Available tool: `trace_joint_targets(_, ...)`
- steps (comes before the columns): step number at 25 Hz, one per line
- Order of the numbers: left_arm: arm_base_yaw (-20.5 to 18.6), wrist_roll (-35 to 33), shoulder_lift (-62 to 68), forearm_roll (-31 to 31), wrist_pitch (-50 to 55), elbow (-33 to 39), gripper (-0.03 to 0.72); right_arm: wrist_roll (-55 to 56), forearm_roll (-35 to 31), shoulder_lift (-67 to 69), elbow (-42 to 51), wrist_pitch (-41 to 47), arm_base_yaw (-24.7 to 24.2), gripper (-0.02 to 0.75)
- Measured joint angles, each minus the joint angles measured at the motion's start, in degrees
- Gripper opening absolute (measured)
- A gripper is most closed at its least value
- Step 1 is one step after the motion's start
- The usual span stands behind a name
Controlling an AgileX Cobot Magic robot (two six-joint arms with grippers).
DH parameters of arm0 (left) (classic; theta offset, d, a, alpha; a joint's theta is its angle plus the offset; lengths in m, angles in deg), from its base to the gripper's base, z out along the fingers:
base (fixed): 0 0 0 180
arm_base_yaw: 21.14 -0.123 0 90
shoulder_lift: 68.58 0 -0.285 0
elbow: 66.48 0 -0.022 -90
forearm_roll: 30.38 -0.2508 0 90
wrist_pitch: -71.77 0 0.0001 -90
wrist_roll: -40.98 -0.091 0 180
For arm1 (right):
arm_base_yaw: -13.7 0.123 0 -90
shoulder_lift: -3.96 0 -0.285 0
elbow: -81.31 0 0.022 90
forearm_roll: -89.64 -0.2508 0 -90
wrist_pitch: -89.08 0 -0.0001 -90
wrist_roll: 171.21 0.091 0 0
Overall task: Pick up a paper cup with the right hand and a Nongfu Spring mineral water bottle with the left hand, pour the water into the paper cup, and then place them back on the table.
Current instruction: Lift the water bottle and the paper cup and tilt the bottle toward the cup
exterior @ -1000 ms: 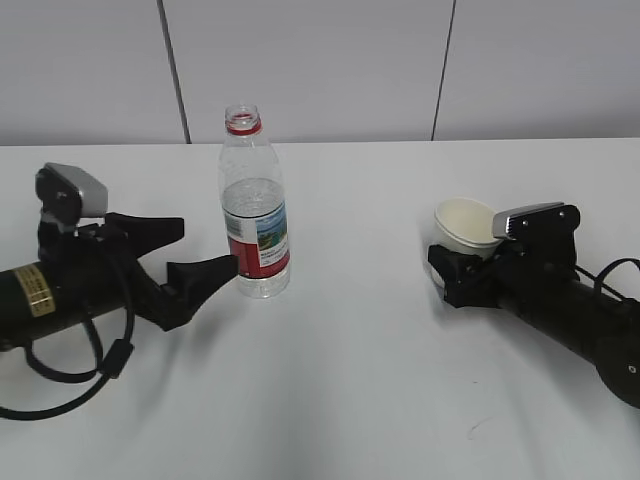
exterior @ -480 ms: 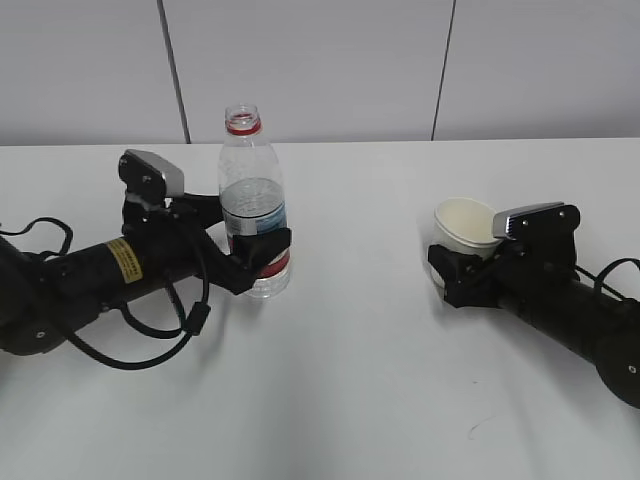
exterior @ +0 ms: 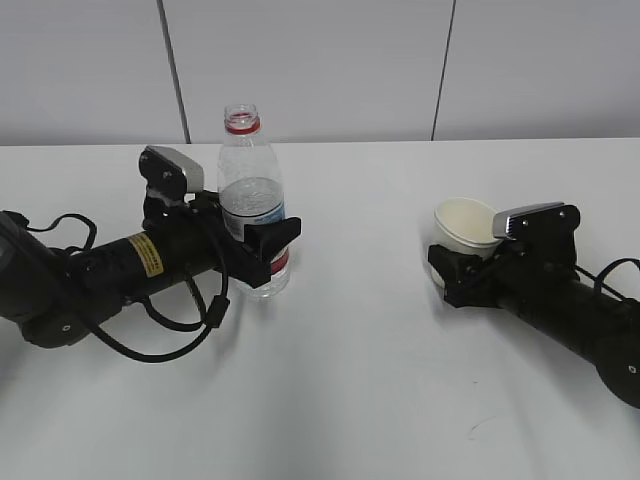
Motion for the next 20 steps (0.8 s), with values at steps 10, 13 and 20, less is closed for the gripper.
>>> trace_joint_targets(10,0.0,0.0,0.0,0.33,-0.06,0.0,0.386,0.0,4.02,0.0,-0.07,0.0,0.0,0.506)
trace_joint_targets(13,0.0,0.0,0.0,0.46,-0.06,0.0,0.386,0.21,10.67,0.0,-0.07,0.0,0.0,0.506)
trace_joint_targets(20,-0.74,-3.13,-1.61,0.46,2.1,0.0,0.385,2.64,21.72,-0.2,-0.14,-0.26,0.0,0.506)
